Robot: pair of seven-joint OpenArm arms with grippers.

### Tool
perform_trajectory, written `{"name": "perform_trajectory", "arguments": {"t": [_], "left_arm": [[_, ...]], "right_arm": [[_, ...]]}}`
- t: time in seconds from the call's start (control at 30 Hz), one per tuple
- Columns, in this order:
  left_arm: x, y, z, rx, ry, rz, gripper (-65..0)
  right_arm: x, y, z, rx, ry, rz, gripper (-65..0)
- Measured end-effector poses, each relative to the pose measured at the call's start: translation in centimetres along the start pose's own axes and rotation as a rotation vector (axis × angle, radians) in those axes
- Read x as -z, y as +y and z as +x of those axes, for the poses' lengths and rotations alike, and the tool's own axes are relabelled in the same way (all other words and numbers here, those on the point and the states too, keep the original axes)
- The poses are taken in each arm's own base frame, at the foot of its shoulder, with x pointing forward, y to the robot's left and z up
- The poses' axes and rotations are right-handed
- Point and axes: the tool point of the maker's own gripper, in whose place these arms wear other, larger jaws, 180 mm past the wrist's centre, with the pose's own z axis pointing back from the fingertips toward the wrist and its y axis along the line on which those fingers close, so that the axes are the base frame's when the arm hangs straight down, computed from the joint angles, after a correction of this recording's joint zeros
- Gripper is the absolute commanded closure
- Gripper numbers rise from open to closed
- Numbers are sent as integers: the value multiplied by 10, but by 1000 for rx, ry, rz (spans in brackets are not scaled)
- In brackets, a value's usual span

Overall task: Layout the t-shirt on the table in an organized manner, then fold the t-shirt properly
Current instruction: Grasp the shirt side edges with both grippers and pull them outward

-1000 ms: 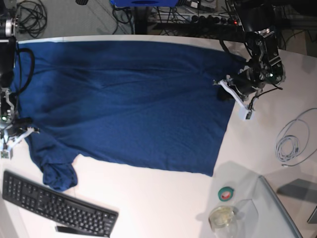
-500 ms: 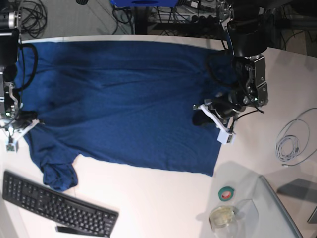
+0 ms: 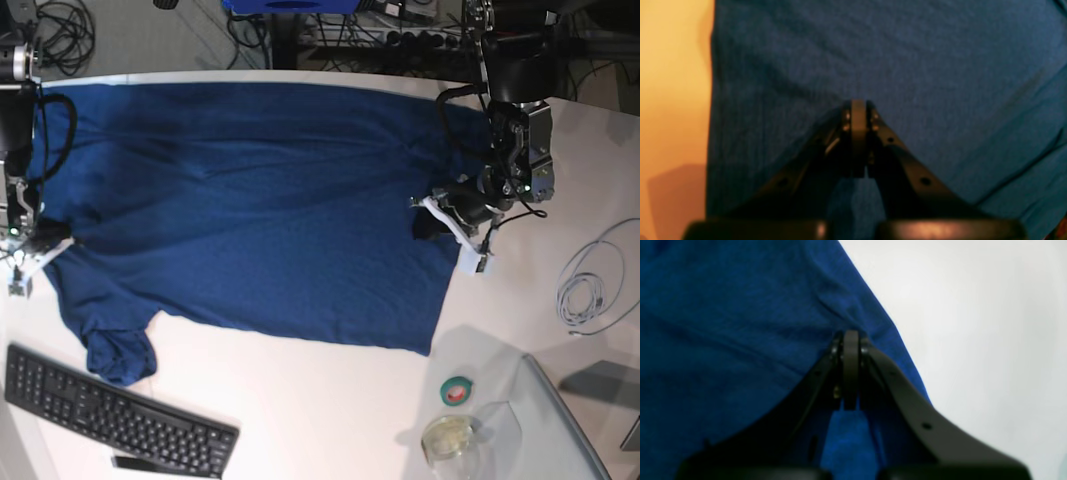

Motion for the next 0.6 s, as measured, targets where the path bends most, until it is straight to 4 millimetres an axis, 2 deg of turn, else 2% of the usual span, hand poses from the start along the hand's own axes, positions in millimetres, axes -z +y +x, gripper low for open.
{"name": "perform_trajectory", "arguments": {"t": [0.37,0.53,0.6], "left_arm": [[-4,1,-12,-20,-5,-3,0],[-7,0,-9,6,5,4,0],[-15,0,0,13,-33,19,0]], "right_arm": [[1,-26,-6,-3,25,-44,-8],[0,-30,-2,-4,17,-49,-8],[-3,-30,4,-15,7,-52,-8]]}}
